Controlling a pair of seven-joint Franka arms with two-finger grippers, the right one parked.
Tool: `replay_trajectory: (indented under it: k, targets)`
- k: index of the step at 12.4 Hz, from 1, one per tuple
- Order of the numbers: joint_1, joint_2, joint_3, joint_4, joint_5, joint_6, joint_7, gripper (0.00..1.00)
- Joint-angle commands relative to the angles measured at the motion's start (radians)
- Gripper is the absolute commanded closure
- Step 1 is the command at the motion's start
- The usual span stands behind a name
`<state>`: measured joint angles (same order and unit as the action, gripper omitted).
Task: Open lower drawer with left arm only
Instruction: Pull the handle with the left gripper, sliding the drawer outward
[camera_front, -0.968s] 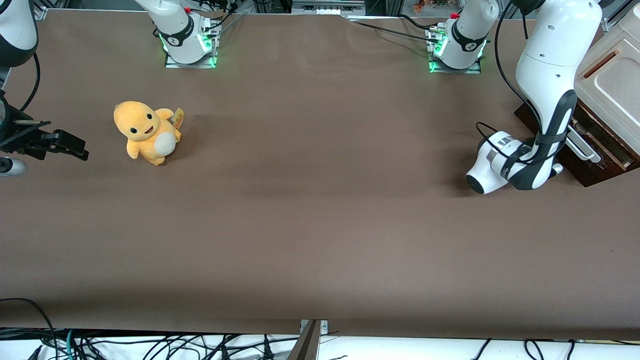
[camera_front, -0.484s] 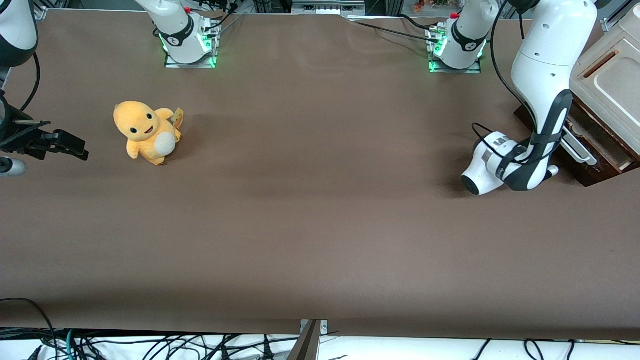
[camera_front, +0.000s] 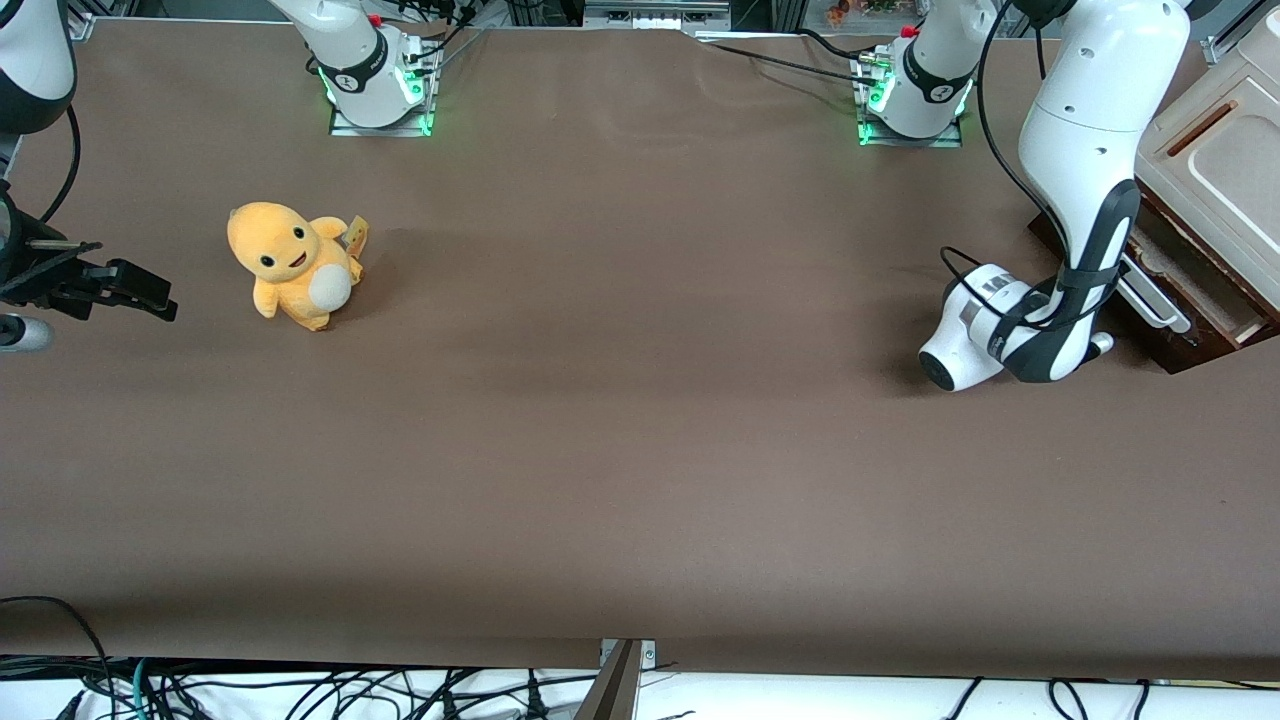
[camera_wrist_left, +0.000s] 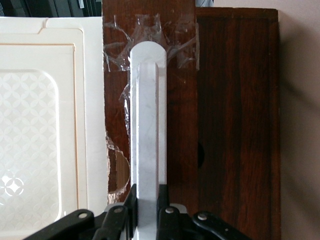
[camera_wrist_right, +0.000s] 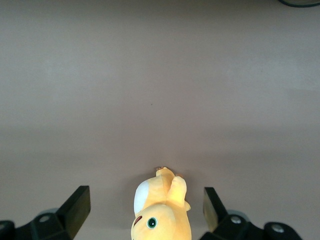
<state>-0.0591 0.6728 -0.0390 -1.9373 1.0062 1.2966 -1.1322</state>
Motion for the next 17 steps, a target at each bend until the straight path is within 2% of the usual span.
replay_trajectory:
  k: [1, 8, 14, 17]
  targets:
    - [-0.039, 0.007, -0.005, 0.03, -0.055, -0.023, 0.011, 1.0]
    - [-0.073, 0.013, -0.005, 0.06, -0.096, -0.04, 0.012, 1.0]
    - [-0.097, 0.022, -0.005, 0.086, -0.101, -0.074, 0.048, 1.0]
    - [-0.117, 0.036, -0.005, 0.106, -0.13, -0.089, 0.046, 1.0]
